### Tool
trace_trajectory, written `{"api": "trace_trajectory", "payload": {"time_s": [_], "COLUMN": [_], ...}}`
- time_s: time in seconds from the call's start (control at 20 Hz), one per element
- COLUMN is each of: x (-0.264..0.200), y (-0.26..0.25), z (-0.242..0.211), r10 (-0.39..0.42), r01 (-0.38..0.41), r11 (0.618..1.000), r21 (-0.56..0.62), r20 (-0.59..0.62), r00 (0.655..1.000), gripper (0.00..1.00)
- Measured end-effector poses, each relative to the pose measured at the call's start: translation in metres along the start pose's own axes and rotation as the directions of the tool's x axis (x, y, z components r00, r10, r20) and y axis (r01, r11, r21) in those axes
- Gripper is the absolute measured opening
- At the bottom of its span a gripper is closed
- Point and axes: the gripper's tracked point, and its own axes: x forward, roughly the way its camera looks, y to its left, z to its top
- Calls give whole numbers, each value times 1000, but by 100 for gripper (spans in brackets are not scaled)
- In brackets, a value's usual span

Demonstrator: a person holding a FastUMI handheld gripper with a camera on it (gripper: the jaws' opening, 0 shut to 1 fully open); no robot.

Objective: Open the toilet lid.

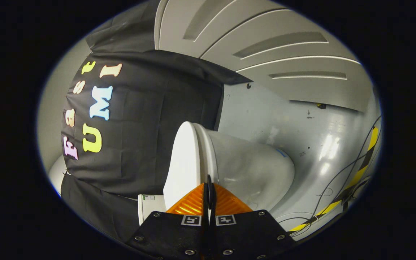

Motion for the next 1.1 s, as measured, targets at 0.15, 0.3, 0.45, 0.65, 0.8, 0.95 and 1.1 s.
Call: {"api": "trace_trajectory", "payload": {"time_s": [0.15,0.3,0.45,0.65,0.8,0.95,1.1], "x": [-3,-11,-20,-31,-41,-49,-55], "y": [5,22,44,69,91,113,137], "z": [-2,7,8,11,9,8,5], "r10": [-47,-55,-45,-59,-52,-39,-28], "r01": [48,61,57,82,88,89,96], "r11": [992,981,972,948,938,916,885], "r21": [-113,-186,-229,-307,-336,-392,-456], "r20": [6,37,58,83,114,134,154], "r00": [999,998,997,995,992,990,988], "gripper": [0,0,0,0,0,0,0]}}
